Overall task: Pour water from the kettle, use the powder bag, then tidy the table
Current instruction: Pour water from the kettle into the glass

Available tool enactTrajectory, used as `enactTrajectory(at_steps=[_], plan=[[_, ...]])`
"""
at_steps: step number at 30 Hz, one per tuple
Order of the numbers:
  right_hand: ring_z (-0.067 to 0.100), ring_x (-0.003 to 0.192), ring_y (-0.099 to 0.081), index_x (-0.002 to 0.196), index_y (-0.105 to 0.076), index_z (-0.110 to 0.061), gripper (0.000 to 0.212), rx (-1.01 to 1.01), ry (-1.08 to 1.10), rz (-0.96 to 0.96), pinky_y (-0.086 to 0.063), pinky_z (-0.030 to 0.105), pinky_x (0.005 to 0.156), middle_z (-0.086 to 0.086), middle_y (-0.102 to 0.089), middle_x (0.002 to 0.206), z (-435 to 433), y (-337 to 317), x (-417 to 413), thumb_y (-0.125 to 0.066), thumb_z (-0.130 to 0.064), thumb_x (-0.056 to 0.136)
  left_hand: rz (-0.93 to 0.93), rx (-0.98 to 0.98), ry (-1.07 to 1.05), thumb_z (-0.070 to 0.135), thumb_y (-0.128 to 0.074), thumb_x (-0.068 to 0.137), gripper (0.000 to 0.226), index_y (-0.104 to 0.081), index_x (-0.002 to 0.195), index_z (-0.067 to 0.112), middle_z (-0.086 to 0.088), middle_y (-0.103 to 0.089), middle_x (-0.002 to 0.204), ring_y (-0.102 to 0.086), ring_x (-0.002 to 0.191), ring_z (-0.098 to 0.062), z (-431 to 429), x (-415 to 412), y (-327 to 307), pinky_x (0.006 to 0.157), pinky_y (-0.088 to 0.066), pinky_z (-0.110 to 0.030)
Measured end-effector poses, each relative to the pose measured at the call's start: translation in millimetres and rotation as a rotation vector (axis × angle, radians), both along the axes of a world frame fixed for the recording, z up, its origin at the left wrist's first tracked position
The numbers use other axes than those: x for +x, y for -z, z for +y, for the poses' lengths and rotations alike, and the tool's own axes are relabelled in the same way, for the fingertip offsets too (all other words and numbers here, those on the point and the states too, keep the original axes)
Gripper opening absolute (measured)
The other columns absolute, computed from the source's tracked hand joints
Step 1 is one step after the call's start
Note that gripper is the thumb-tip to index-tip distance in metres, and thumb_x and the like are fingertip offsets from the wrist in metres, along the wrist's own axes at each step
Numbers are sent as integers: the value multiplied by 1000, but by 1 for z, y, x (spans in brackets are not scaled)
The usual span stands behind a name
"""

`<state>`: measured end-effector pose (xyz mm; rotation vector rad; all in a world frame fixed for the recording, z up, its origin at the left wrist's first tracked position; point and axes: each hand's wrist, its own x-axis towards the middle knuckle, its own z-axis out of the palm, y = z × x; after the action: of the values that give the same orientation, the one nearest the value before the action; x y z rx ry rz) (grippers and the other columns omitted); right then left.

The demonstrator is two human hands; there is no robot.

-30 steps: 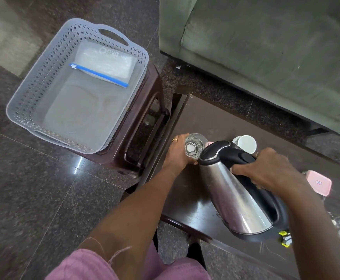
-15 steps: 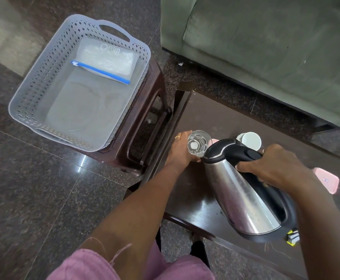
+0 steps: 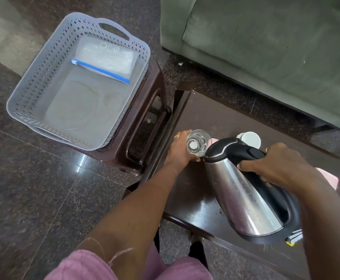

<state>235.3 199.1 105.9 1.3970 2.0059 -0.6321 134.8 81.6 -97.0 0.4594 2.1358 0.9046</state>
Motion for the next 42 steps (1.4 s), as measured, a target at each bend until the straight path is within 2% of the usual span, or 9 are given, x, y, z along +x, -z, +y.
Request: enactTrajectory(at_steps=[5,10,14,22,42], plan=[[14,38,-54,64,-53,-8,38,0,-23,8,-32,21,41,7,-59,53,-2,-8,-6,-74,-40,66,-13,7,-8,13,-90,48,95,-42,131,18,-4,-49,130,-45,124,-20,1,0,-1,102,-38,-30],[6,19,-43,53,-51,-12,37,-4,-76,31,-28,19,38,-4,-47,24,-2,-17,-14,-74,-38,66,-30,21,-17,13,-90,48,94,-43,130,19,-4,-49,130,-46,122,-20,-1,0,-3,101,-40,-31],[10,25,-48,55,-55,-11,35,3,-84,39,-31,19,40,-4,-49,25,-1,-23,-22,-75,-40,64,-35,43,-22,12,-90,49,93,-44,130,18,-4,-49,129,-46,122,-20,-1,0,-4,101,-40,-31],[7,20,-45,53,-57,-11,34,-19,-100,45,-33,20,41,-1,-52,28,2,-21,-30,-75,-37,65,-31,47,-20,11,-89,49,93,-44,130,18,-5,-49,128,-46,122,-20,-2,-1,-2,100,-37,-28],[6,21,-48,54,-59,-10,36,-17,-123,33,-34,20,41,-3,-55,30,8,-15,-32,-78,-39,60,-20,34,-12,13,-90,47,94,-44,129,20,-3,-49,128,-46,122,-20,-1,-3,3,102,-41,-34]])
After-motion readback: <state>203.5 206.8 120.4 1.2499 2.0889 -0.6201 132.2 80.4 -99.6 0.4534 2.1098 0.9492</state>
